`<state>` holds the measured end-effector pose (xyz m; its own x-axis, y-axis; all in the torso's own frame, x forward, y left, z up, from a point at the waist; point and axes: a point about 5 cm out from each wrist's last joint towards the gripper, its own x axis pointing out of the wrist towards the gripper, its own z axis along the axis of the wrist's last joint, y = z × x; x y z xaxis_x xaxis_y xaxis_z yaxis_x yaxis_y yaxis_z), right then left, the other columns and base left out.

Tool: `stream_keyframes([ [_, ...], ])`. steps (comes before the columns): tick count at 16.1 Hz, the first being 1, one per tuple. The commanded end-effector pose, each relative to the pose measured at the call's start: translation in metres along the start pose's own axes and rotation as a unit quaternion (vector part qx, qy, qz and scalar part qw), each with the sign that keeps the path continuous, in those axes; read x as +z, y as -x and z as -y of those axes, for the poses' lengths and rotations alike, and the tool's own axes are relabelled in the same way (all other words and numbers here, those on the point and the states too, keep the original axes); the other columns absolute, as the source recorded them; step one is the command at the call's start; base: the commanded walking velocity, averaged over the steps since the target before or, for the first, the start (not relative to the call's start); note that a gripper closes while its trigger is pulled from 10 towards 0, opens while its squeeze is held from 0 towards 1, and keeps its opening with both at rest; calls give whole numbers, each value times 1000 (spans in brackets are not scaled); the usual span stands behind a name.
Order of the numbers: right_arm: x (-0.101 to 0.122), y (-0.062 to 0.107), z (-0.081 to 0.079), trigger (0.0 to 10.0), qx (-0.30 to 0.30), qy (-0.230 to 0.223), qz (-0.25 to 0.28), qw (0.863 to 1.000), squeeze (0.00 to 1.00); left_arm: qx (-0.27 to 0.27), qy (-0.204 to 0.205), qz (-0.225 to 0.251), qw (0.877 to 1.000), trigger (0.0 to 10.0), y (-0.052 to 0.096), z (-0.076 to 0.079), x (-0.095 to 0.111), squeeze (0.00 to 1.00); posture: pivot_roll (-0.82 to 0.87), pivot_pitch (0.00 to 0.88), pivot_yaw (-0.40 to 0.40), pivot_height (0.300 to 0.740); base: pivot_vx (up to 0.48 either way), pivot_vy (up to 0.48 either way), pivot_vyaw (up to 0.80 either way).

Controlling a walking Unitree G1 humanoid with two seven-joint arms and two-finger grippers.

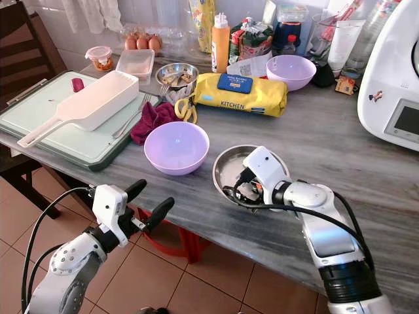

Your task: Setting the table

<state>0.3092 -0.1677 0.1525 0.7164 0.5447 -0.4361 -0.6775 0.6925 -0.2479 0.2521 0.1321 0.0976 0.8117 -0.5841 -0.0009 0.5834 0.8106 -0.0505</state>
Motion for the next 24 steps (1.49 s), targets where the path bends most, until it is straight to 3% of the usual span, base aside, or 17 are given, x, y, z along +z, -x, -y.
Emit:
stream_keyframes([
  [1, 3, 1, 4, 10000, -8, 0, 5, 1000, 0, -5, -4, -3, 1000, 10000, 1, 1, 1, 0, -31, 115, 33, 740, 0, 0, 0],
  [5, -5, 8, 20, 10000, -42, 39, -29, 998, 0, -6, -4, -3, 1000, 10000, 0, 2, 0, 0, -36, 112, 32, 740, 0, 0, 0],
  [8, -21, 8, 21, 10000, -40, 51, -69, 995, 0, -6, -4, -2, 1000, 10000, -1, 2, 1, 0, -34, 112, 31, 740, 0, 0, 0],
  [12, -21, -7, 6, 10000, 0, 26, -53, 998, 0, -5, -3, -4, 1000, 10000, 0, 2, 0, 0, -28, 118, 28, 740, 0, 0, 0],
  [16, -11, -17, 4, 10000, 5, 22, -37, 999, 0, -2, -3, -3, 1000, 10000, 0, 2, 0, 0, -23, 118, 25, 740, 0, 0, 0],
  [21, 0, -21, -1, 10000, 20, 19, -18, 999, 0, 1, -2, -3, 1000, 10000, 0, 3, 0, 0, -21, 115, 20, 740, 0, 0, 0],
  [24, 0, -15, -5, 10000, 33, 15, -19, 999, 0, 1, -2, -3, 1000, 10000, 0, 3, -1, 0, -22, 113, 17, 740, 0, 0, 0],
])
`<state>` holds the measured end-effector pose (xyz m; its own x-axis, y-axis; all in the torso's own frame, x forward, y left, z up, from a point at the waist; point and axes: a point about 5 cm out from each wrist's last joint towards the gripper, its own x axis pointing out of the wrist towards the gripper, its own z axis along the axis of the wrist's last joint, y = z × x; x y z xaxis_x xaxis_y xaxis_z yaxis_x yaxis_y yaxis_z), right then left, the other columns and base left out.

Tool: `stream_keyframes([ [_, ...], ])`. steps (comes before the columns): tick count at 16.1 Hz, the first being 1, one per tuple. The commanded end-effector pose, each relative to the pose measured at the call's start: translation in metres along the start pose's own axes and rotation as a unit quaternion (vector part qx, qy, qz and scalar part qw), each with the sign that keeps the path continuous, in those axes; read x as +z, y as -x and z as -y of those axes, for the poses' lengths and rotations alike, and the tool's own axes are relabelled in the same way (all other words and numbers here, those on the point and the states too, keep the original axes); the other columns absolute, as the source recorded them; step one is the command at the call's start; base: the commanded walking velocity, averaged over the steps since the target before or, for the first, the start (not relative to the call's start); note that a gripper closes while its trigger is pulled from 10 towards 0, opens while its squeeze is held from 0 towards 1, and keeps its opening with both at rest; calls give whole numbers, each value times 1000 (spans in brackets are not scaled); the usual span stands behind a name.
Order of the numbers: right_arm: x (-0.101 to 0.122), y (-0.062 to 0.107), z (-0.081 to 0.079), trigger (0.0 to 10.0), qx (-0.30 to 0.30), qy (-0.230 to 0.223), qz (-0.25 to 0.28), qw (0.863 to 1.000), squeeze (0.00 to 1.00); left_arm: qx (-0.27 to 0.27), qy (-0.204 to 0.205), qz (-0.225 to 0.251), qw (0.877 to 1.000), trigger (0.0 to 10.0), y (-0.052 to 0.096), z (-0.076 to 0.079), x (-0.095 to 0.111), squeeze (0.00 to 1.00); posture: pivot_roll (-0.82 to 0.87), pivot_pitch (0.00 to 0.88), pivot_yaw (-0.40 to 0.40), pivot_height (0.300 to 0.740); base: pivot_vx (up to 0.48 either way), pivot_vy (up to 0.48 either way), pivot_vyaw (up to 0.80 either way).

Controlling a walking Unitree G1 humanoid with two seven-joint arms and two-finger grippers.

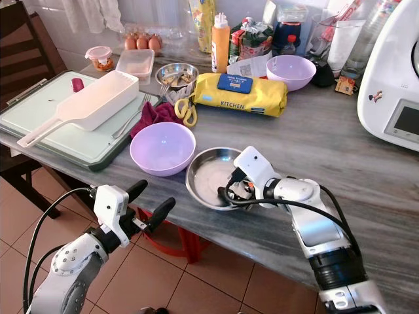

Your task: Setting the table

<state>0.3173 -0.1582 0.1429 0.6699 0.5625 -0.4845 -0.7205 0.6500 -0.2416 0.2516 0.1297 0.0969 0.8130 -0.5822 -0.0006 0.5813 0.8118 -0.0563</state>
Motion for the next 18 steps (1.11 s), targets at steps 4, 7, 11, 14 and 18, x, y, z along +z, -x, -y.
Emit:
stream_keyframes([
  [4, -6, 10, -6, 10000, 15, -1, -12, 1000, 0, 2, -5, -2, 1000, 10000, 1, 0, 0, 0, -22, 110, 19, 740, 0, 0, 0],
  [7, -9, 13, -5, 10000, -6, -3, -13, 1000, 0, 0, -6, -4, 1000, 10000, 1, 0, -1, 0, -26, 107, 28, 740, 0, 0, 0],
  [11, 5, 18, 2, 10000, -62, -22, 45, 997, 0, -1, -8, -4, 1000, 10000, 0, -2, 0, 0, -28, 103, 35, 740, 0, 0, 0],
  [14, 19, 25, 10, 10000, -106, -35, 93, 989, 1000, -3, -9, -5, 1000, 10000, -1, -3, 0, 0, -34, 97, 41, 740, 0, 0, 0],
  [18, 41, 32, 16, 10000, -145, -19, 158, 977, 1000, -4, -10, -4, 1000, 10000, -2, -4, 0, 0, -37, 89, 39, 740, 0, 0, 0],
])
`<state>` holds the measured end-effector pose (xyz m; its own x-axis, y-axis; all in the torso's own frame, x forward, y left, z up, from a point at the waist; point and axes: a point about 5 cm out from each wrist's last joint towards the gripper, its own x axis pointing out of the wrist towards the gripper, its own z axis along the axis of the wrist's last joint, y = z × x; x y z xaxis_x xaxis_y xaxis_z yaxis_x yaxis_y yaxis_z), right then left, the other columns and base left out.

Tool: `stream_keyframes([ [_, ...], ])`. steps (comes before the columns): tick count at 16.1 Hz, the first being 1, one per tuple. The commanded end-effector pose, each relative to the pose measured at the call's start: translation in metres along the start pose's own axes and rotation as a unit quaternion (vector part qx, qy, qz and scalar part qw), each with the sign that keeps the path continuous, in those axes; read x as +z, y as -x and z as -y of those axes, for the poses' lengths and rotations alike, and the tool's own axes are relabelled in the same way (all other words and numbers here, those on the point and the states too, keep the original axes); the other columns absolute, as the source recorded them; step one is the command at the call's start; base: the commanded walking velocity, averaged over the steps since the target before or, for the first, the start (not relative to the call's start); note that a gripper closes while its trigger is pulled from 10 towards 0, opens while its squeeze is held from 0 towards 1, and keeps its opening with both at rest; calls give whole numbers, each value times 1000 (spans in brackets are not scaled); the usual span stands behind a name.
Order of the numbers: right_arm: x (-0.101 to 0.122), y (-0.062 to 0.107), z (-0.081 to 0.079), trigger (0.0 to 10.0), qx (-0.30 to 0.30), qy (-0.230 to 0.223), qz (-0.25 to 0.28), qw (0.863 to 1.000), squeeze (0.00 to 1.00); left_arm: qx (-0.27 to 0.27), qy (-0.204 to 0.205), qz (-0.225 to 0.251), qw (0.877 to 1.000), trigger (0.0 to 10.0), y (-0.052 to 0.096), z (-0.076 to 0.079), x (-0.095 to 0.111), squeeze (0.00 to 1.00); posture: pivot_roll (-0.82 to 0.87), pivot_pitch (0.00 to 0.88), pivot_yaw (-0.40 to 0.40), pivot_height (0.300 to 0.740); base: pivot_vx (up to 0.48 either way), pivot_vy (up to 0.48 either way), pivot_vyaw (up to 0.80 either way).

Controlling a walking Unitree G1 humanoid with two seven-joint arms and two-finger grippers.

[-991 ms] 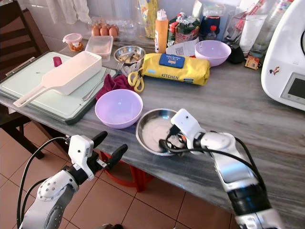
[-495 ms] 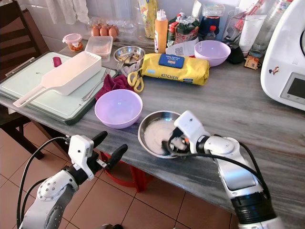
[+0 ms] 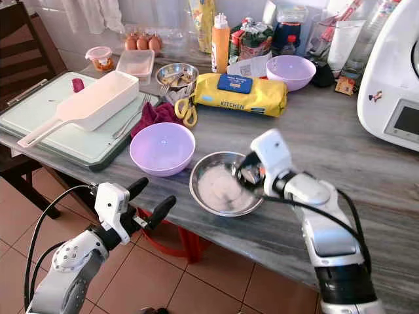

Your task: Setting the table

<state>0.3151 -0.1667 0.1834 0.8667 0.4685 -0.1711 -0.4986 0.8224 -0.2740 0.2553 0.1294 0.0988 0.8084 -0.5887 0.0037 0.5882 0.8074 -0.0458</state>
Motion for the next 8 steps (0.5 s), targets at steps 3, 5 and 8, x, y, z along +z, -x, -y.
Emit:
stream_keyframes([
  [3, 31, 3, 8, 10000, -50, 17, 84, 995, 1000, 2, -5, -7, 1000, 10000, 0, -3, -3, 0, -36, 81, 38, 740, 0, 0, 0],
  [5, 40, 1, 2, 10000, -56, 9, 116, 992, 1000, 4, -6, -9, 1000, 10000, -1, -4, -4, 0, -34, 77, 40, 740, 0, 0, 0],
  [8, 46, 0, -14, 10000, -38, 7, 140, 989, 1000, 24, -18, -20, 999, 10000, -1, -12, -8, 0, -37, 70, 47, 740, 0, 0, 0],
])
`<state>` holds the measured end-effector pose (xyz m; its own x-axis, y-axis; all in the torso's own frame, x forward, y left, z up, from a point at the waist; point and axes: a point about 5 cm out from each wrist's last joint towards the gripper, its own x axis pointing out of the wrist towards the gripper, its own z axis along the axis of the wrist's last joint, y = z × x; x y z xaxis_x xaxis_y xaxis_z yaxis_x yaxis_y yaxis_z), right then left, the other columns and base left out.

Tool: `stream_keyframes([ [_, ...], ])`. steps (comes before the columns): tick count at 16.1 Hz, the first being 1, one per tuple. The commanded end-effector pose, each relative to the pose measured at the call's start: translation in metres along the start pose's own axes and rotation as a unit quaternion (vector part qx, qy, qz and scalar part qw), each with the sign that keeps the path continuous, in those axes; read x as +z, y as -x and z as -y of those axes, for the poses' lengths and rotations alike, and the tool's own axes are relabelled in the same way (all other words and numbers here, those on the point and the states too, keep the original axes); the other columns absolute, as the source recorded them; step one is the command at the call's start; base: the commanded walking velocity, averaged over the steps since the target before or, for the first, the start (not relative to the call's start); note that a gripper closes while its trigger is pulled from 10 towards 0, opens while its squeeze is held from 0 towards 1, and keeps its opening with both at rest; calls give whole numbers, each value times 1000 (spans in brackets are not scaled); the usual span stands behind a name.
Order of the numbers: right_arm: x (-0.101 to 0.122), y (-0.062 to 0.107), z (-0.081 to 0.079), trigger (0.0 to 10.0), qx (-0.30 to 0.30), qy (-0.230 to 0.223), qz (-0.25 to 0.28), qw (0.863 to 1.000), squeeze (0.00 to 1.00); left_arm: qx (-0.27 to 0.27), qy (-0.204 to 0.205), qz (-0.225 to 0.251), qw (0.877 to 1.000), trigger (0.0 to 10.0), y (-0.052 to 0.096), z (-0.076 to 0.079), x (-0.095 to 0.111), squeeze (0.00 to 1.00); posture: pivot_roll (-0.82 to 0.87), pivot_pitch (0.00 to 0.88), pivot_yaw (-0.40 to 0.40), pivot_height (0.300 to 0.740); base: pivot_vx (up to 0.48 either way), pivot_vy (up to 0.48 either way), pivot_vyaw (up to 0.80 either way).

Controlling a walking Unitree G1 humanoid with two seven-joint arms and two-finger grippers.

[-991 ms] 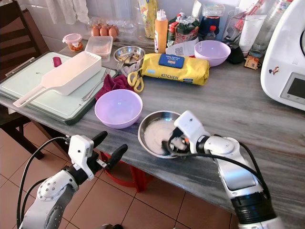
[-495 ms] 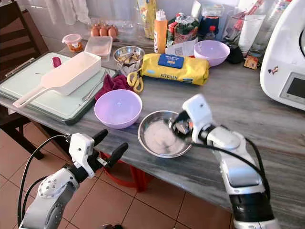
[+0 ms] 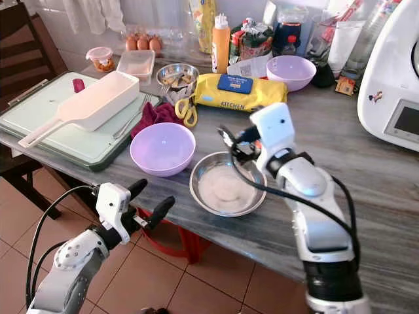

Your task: Setting the table

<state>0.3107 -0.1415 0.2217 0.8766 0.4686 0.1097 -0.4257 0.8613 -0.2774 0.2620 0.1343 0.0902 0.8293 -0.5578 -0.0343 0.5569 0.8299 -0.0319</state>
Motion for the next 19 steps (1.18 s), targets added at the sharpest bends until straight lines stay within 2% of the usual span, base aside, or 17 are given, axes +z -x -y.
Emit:
stream_keyframes([
  [1, 6, 2, -8, 10000, 13, -6, 21, 1000, 1000, 15, -10, 0, 1000, 10000, 0, -7, 1, 0, -39, 70, 50, 740, 0, 0, 0],
  [5, 15, 7, -27, 10000, 21, -42, 62, 997, 1000, 42, -18, 5, 999, 10000, -4, -16, 3, 0, -47, 74, 53, 740, 0, 0, 0],
  [6, 13, 8, -37, 10000, 40, -51, 58, 996, 1000, 53, -23, 6, 998, 10000, -3, -19, 3, 0, -48, 76, 52, 740, 0, 0, 0],
  [8, 7, 13, -48, 10000, 56, -64, 50, 995, 1000, 70, -29, 5, 997, 10000, -1, -23, 3, 0, -44, 77, 50, 740, 0, 0, 0],
  [10, 1, 18, -50, 10000, 48, -65, 46, 996, 1000, 91, -37, 5, 995, 10000, 1, -29, 3, 0, -43, 80, 49, 740, 0, 0, 0],
  [11, -6, 27, -51, 10000, 29, -70, 40, 996, 1000, 121, -40, 3, 992, 10000, 2, -37, 3, 0, -42, 82, 49, 740, 0, 0, 0],
  [15, -25, 44, -63, 10000, 44, -95, -13, 994, 1000, 152, -38, 7, 988, 10000, 0, -46, 4, 0, -50, 85, 55, 740, 0, 0, 0],
  [17, -36, 53, -72, 10000, 71, -94, -44, 992, 1000, 155, -27, 16, 987, 10000, -11, -45, 7, 0, -58, 85, 61, 740, 0, 0, 0],
  [19, -36, 52, -76, 10000, 82, -106, -45, 990, 1000, 137, -16, 27, 990, 10000, -19, -40, 11, 0, -61, 84, 60, 740, 0, 0, 0],
])
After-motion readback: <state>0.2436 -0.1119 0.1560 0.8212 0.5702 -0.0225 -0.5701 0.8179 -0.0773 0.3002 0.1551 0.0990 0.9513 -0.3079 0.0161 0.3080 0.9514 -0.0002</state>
